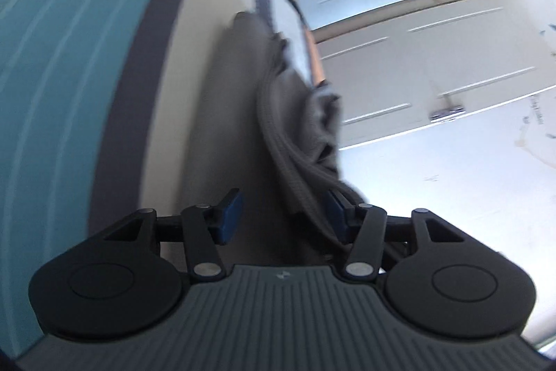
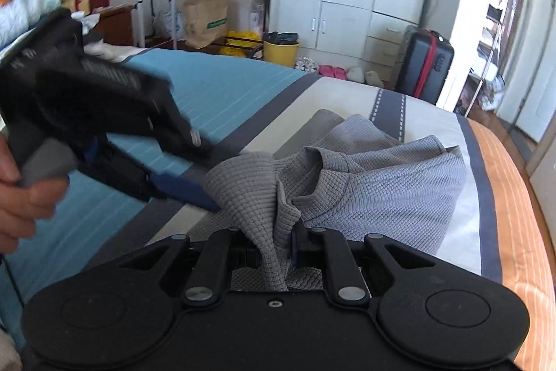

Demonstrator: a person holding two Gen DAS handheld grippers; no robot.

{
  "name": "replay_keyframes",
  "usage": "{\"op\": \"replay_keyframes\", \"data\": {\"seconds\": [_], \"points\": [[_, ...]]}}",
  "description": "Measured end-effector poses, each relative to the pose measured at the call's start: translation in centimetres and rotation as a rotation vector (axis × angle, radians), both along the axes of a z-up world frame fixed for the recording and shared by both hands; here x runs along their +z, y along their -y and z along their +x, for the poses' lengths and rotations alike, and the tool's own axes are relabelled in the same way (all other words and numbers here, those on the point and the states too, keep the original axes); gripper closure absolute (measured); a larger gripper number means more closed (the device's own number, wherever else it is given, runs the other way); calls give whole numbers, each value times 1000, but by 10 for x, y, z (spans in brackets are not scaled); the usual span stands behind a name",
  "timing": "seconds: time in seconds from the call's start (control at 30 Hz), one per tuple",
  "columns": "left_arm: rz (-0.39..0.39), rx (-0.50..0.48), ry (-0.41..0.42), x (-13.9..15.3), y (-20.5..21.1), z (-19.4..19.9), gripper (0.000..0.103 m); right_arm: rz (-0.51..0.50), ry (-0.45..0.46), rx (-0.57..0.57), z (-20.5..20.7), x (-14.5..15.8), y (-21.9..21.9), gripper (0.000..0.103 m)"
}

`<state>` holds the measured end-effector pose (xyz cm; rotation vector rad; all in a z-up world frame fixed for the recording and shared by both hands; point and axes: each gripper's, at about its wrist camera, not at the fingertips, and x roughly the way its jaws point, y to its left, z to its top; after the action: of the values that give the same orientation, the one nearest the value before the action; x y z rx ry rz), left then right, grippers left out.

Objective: Fold clothes
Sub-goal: 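Fold the held edge over with the left gripper while the right gripper holds the sleeve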

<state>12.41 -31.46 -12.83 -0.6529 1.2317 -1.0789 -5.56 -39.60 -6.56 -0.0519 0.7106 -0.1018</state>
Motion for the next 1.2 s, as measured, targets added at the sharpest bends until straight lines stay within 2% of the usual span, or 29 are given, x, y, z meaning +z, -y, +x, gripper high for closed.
{"op": "replay_keyframes", "data": {"seconds": [0.2, 0.37, 0.43, 0.6, 0.63, 0.67, 0.7, 0.77, 0.8, 0.83, 0.9, 0.97, 1.0, 1.03, 1.13, 1.2], "points": [[-99, -13, 46, 13, -4, -1, 51, -3, 27, 124, -6, 5, -10, 85], [-30, -28, 63, 1, 4, -3, 48, -110, -71, 147, 3, -14, -29, 85], [-25, -32, 67, -2, 9, -4, 48, -112, -83, 131, 4, -16, -31, 85], [-97, -48, 81, 1, 11, -3, 45, -89, -2, 124, -4, -5, -31, 85], [-62, -63, 102, 4, 16, -3, 46, -98, 2, 127, -5, -5, -34, 85], [-3, -73, 134, 7, 24, -3, 68, -107, -3, 132, -4, -6, -38, 85], [60, -85, 206, 12, 29, -7, 87, -117, -20, 139, -2, -8, -42, 84], [170, -100, 373, 24, 28, -20, 89, -121, -47, 147, -1, -7, -45, 83], [195, -96, 411, 29, 23, -25, 89, -101, -32, 143, -4, -2, -43, 83], [212, -89, 426, 33, 21, -28, 89, -56, -10, 133, -12, 7, -39, 79], [248, -78, 455, 36, 18, -33, 89, 60, 33, 106, -32, 26, -25, 79], [312, -83, 488, 35, 16, -38, 89, 131, 78, 28, -53, 40, -9, 76], [343, -85, 505, 34, 15, -41, 89, 151, 91, -17, -64, 42, -3, 70], [356, -83, 500, 31, 14, -41, 89, 166, 88, -60, -71, 41, 3, 64], [330, -68, 427, 25, 13, -31, 88, 190, 28, -181, -73, 28, 20, 62], [322, -65, 411, 25, 14, -27, 87, 217, -34, -250, -67, 16, 30, 55]]}}
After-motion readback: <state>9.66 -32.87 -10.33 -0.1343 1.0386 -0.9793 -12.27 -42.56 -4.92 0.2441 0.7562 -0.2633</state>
